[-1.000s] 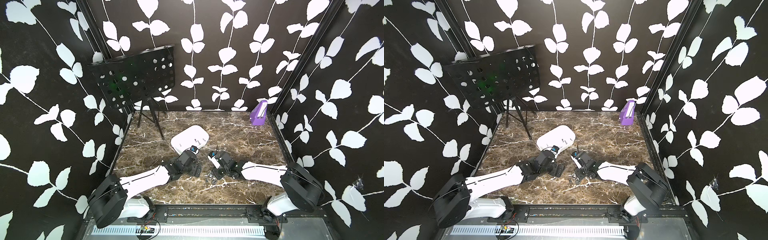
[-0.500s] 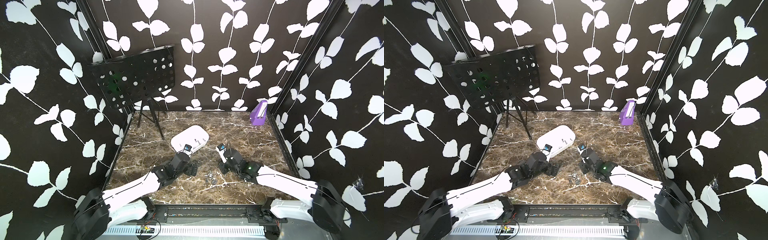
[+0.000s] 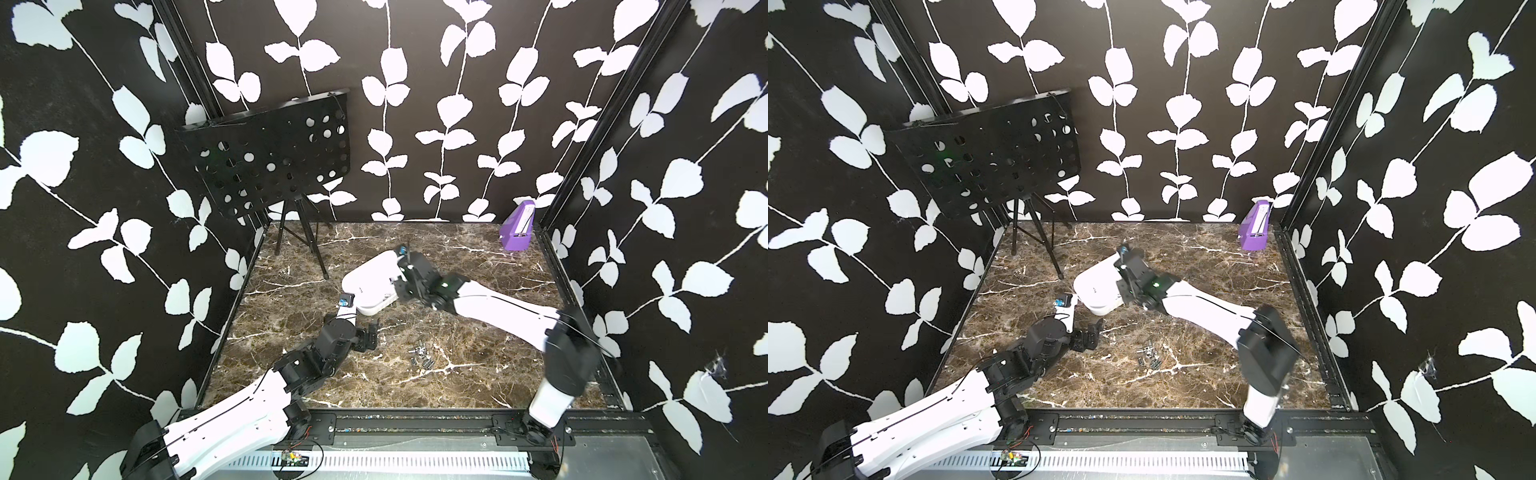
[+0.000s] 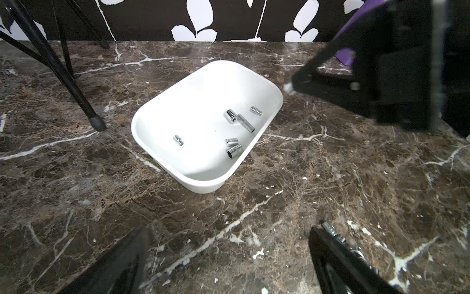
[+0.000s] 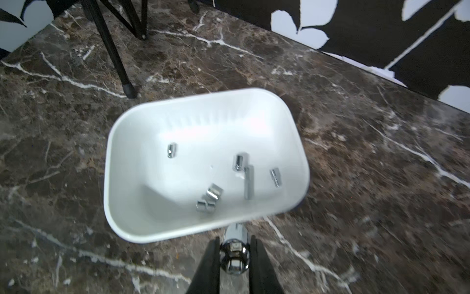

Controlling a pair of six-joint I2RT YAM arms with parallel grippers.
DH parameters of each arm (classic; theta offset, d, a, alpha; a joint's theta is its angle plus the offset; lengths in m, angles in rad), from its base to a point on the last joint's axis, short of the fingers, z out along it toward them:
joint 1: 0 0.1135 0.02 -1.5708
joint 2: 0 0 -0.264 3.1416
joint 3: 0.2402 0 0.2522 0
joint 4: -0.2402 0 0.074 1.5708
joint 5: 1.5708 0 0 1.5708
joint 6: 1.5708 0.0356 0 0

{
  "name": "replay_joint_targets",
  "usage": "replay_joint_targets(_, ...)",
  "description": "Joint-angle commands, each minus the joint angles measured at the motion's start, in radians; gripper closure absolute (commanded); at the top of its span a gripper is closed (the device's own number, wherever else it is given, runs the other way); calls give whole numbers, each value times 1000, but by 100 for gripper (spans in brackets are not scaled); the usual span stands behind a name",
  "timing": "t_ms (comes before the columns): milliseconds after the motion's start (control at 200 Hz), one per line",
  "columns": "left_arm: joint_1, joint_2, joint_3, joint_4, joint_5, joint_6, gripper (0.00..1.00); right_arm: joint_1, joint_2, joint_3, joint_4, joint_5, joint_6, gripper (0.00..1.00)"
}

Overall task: Put the socket on the desktop into the storage box
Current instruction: Place the socket head in the storage box, then pick up the socket head from the center of the board.

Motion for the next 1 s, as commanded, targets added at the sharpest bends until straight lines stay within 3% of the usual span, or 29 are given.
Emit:
replay_joint_targets(0,2,0,-5,10,-20,-17,2,-6,163,197,-68,-36,14,89)
replay_joint_targets(300,2,32,7,10,-1,-24,2,-45,436,490,-150,-127,66,83)
replay_joint_targets(515,2,35,7,13,5,-24,2,-58,427,484,-139,-157,71,64)
replay_joint_targets(570,2,37,6,17,12,-23,2,-58,396,459,-134,-155,67,59)
replay_joint_targets(740,2,44,6,34,45,-17,2,-58,227,307,-105,-134,53,56)
replay_joint_targets(995,2,93,17,108,216,26,2,-43,-272,-228,-40,-84,75,55)
